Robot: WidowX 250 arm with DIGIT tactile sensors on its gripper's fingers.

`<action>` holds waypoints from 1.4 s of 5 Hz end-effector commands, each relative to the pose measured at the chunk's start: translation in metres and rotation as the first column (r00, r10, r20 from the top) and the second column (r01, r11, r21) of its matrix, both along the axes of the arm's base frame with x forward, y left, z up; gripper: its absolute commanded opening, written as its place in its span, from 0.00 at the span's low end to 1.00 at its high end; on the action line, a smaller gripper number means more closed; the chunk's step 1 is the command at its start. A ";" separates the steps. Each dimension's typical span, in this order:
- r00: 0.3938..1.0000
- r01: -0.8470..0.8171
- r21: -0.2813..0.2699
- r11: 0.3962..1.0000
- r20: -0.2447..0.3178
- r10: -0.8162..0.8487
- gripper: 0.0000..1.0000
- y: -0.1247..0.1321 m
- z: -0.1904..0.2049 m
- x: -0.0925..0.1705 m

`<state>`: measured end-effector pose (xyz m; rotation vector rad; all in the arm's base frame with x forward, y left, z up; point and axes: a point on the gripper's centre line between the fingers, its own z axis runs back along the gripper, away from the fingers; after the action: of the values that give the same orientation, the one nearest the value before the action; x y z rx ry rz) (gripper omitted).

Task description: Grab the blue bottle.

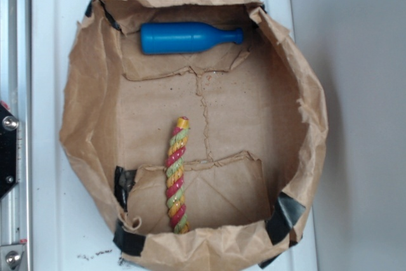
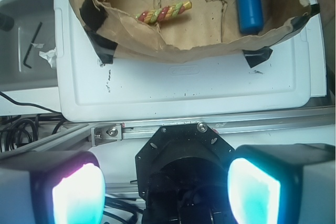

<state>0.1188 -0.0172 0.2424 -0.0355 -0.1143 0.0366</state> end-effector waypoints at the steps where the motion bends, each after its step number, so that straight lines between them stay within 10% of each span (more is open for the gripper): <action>1: 1.000 0.000 0.000 1.000 0.000 0.000 1.00 0.000 0.000 0.000; 3: 0.992 -0.118 0.040 0.992 -0.036 0.120 1.00 0.081 -0.005 0.070; 5: 0.994 0.023 0.149 0.989 0.098 -0.038 1.00 0.112 -0.044 0.119; 7: 0.978 0.189 0.189 0.964 0.053 -0.203 1.00 0.049 -0.086 0.141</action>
<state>0.2553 0.0335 0.1427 0.1253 -0.1468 -0.1758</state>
